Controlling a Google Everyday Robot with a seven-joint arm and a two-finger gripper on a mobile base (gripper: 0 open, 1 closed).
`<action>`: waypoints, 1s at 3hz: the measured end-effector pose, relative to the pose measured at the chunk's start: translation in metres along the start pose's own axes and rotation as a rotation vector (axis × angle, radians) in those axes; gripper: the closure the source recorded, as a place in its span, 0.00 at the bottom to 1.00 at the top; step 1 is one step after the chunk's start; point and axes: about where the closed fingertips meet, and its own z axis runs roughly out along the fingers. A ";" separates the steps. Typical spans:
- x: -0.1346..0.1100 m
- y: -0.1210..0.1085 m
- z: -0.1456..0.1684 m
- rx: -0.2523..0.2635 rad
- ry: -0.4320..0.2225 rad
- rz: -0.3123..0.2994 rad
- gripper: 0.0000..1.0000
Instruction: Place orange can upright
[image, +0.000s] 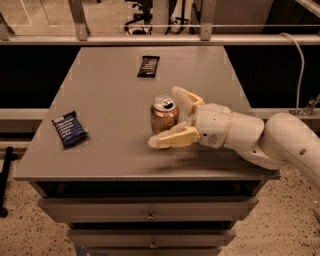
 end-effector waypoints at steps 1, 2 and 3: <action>0.003 -0.015 -0.019 0.017 0.048 -0.020 0.00; 0.009 -0.066 -0.070 0.129 0.107 -0.022 0.00; 0.012 -0.139 -0.140 0.332 0.134 0.002 0.00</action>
Offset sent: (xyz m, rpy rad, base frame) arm 0.0483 -0.1217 -0.0168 -0.1500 0.0247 -0.1701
